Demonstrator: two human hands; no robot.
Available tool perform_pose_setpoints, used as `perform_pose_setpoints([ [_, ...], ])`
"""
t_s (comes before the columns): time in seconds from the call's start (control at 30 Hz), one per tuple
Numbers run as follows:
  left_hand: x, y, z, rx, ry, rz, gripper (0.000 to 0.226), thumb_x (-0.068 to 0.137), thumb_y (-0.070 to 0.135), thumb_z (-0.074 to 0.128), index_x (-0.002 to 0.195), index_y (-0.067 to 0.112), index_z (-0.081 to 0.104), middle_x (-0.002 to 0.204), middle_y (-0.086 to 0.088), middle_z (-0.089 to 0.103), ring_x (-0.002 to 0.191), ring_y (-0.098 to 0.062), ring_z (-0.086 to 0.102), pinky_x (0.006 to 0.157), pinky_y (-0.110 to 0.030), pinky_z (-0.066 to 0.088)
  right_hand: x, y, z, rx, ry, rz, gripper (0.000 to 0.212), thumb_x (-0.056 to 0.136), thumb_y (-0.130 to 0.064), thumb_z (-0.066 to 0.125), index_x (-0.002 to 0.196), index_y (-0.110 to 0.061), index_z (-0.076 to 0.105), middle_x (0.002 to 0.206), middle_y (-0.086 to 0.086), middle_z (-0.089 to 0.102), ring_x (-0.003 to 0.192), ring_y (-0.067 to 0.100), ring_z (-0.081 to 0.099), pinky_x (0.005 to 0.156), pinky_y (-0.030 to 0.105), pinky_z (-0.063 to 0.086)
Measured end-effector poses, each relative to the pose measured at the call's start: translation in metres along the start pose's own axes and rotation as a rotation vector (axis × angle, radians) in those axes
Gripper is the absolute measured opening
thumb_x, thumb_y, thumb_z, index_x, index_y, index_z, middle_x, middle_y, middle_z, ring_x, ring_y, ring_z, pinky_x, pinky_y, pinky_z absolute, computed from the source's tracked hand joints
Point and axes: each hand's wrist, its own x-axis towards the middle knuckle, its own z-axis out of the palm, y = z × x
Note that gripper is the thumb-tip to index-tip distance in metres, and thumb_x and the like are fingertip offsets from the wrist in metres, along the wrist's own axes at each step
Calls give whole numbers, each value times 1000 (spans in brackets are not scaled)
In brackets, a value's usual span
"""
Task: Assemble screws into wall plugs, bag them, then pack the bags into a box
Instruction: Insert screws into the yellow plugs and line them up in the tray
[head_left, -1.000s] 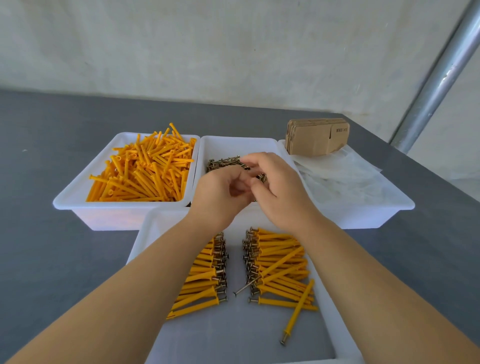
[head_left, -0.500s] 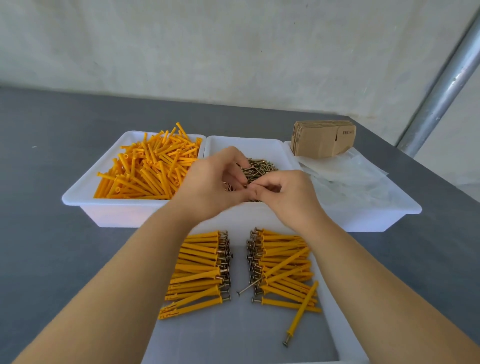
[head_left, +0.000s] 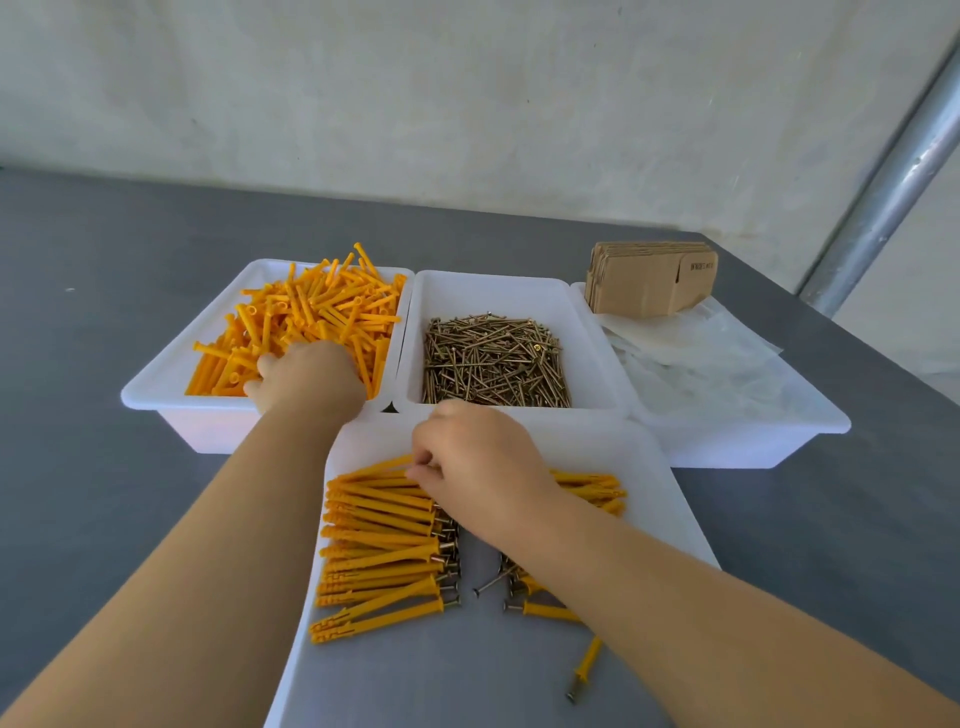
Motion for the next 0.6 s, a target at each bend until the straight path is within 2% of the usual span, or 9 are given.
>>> perform_pose_setpoints([
  [0.17,10,0,8,74,-138,-3,35,98,26,42,130,19,55,139,-10,52,133,-37,41,111,-54,23,9,17,-14,62,217,96,21,93,-37,59,86,-20,70,94,-5,54,78,14,55,62,31,48],
  [0.23,10,1,8,69,-141,21,35,99,27,39,128,18,56,139,-10,53,132,-37,42,112,-55,22,19,34,-19,28,217,207,16,94,-32,58,89,-22,70,97,-6,56,82,14,56,66,30,48],
  [0.3,8,1,8,65,-136,38,33,100,27,37,124,17,57,137,-10,53,131,-37,43,112,-56,20,32,52,-19,31,88,349,16,96,-27,56,105,-24,69,115,-2,58,95,18,59,78,31,48],
  [0.37,7,1,7,62,-131,39,33,101,30,35,120,17,58,135,-9,55,128,-36,45,111,-55,21,48,65,-18,104,-125,470,33,97,-24,56,130,-23,59,138,3,51,118,24,55,97,35,46],
  [0.43,5,1,6,42,-104,42,29,100,29,35,103,15,61,121,-8,60,111,-33,52,108,-53,25,64,71,-19,165,-337,546,50,97,-22,59,145,-18,47,149,5,45,133,27,45,107,35,39],
  [0.5,3,0,6,8,-32,47,24,96,24,40,80,17,57,91,-4,61,77,-25,49,100,-49,29,81,73,-19,93,-545,581,55,96,-26,61,147,-13,45,148,8,46,133,28,46,106,35,40],
  [0.53,2,-1,6,-21,4,46,23,94,21,44,75,18,56,81,-3,58,69,-23,44,98,-48,31,87,74,-16,40,-607,589,53,95,-27,61,144,-11,48,145,10,50,130,28,49,105,36,43],
  [0.6,1,-5,6,-133,90,62,17,90,17,51,81,20,65,79,-2,60,72,-24,50,97,-46,38,95,80,-6,27,-576,616,45,92,-23,64,134,-9,58,136,13,58,124,30,55,103,39,46],
])
